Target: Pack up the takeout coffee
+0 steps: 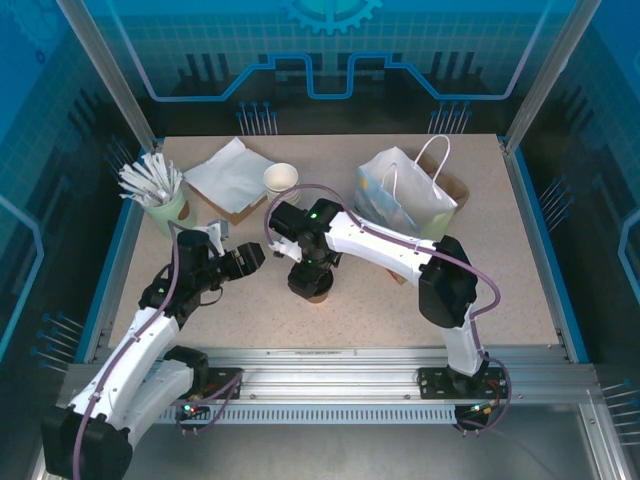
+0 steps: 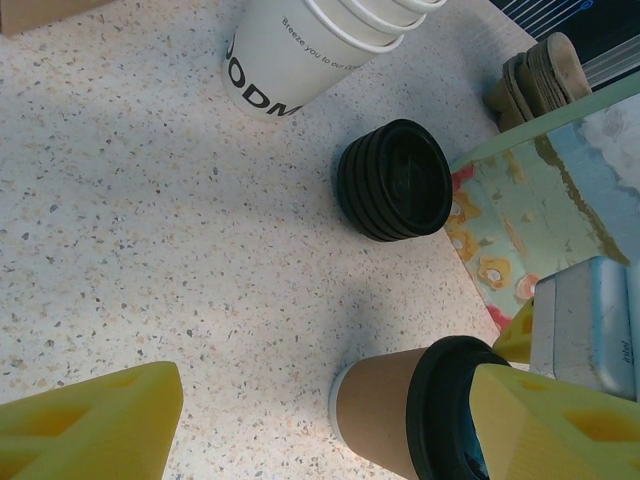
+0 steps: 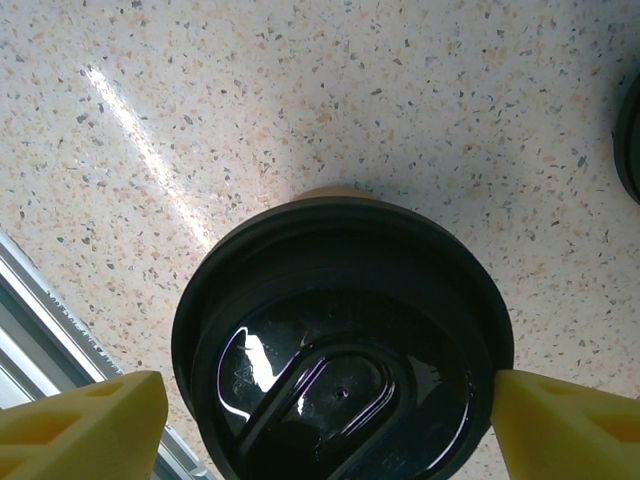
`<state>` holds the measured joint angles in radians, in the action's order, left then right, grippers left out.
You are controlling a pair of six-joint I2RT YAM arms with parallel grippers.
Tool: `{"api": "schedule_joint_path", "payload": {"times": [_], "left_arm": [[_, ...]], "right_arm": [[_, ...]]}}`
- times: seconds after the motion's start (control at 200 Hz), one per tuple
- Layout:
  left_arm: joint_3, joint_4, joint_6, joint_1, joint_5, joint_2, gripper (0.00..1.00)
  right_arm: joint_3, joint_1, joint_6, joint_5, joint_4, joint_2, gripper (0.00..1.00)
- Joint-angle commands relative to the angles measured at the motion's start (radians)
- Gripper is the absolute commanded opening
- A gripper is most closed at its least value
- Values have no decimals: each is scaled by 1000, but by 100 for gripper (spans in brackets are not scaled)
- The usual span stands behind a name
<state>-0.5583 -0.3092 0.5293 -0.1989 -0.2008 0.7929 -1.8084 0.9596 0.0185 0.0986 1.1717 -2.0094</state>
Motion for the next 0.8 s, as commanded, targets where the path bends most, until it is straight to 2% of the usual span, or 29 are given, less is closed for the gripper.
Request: {"api": "schedule_joint_path", "payload": {"times": [0.0,0.18,0.795], "left_arm": [[6,4,4,9,-28,3,77],[10,7,3,9,-34,3,77],[22,16,5,9,-51,6,77]], "right_arm": [[-23,11,5,12,40,-24,82],[-21,13,4,18,43,-26,79],[-4,15,-5,31,29,-37,79]]}}
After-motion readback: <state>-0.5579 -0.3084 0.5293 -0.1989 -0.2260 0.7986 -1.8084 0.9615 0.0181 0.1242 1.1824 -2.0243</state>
